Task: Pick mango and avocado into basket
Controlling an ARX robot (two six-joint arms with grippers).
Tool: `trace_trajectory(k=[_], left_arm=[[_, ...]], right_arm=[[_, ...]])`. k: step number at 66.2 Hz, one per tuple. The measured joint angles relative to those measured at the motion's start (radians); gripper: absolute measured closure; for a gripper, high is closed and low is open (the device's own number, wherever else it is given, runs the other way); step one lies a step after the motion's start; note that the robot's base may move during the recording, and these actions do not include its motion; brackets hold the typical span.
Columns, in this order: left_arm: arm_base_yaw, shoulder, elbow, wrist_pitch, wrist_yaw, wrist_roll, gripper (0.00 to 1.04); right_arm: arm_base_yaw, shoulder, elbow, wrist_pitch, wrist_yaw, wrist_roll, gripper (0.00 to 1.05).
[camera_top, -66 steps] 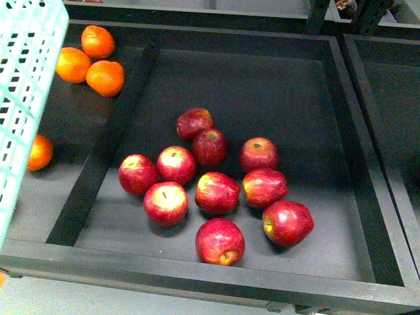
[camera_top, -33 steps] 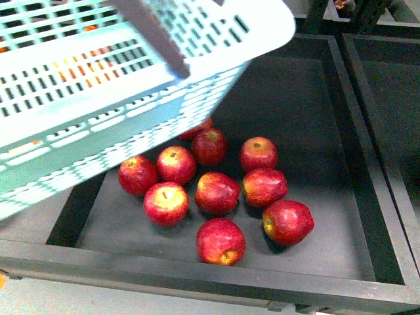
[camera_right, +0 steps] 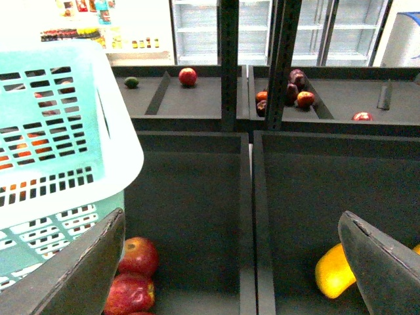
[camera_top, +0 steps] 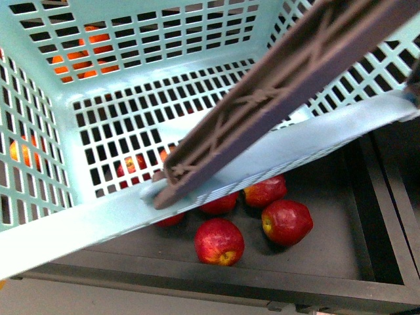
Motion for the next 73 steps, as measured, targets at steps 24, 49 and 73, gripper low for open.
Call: trace_trajectory(k=[24,49,73], left_arm=[[-0.023,0.0,0.001,0.006,0.0,-0.013,0.9],[-0.024,0.0,0.002,0.007,0.006,-0.015,0.9],[-0.023,0.0,0.002,0.007,-0.002,-0.016,0.9]], right_arm=[[0.0,0.0,0.0,0.0,0.0,0.0,0.09],[-0.28,0.48,0.209,-0.374,-0.319,0.156,0.09],[-0.548,1.134,0.381,0.077,-0.304,0.127,0.09]])
